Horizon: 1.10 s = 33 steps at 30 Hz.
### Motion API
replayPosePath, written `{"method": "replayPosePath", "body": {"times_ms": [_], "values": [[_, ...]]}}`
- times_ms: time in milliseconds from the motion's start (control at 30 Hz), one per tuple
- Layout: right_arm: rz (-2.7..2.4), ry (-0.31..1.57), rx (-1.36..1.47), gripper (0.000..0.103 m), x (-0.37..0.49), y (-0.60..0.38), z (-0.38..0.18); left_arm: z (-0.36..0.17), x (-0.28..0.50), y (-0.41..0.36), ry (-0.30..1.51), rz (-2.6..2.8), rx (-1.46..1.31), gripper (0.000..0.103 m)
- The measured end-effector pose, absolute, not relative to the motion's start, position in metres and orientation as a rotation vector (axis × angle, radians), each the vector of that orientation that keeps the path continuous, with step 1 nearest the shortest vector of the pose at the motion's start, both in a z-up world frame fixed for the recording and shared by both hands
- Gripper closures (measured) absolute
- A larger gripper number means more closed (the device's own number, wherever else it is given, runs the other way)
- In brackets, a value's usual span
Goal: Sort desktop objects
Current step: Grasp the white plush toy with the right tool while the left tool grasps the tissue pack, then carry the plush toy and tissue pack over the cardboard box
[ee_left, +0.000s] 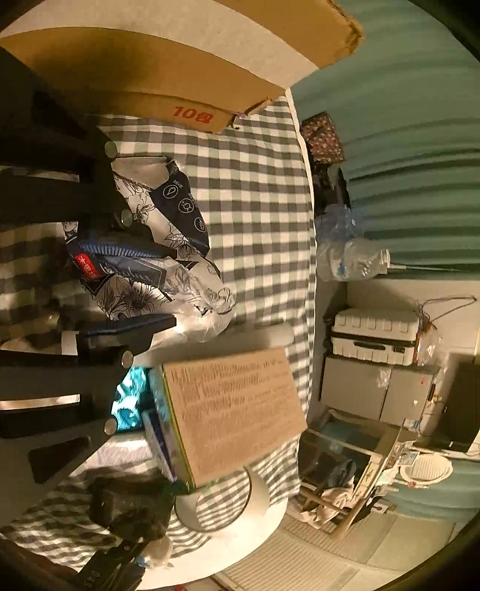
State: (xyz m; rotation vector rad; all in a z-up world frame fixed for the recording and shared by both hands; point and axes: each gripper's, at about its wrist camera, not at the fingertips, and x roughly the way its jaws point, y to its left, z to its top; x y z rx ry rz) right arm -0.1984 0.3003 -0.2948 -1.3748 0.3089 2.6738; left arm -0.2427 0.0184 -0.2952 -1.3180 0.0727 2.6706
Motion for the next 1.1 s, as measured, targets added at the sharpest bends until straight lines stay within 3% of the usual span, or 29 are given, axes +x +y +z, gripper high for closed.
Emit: {"method": "replayPosePath", "body": {"times_ms": [233,433,733,1100], "values": [[2.698,0.382,-1.326,0.036,-0.188,0.315,-0.287,-0.279,-0.234,0.031,0.126,2.681,-1.275,0.099],[2.781,0.388,-1.213,0.036,-0.183,0.316,-0.257,-0.257,-0.226,0.045,0.193,2.717,-1.186,0.099],[2.916,0.346,-0.989,0.036,-0.169,0.310,-0.193,-0.203,-0.202,0.044,0.156,2.755,-1.034,0.099],[3.080,0.147,-0.729,0.036,-0.133,0.255,-0.121,-0.139,-0.142,0.024,0.133,2.804,-0.824,0.099]]}}
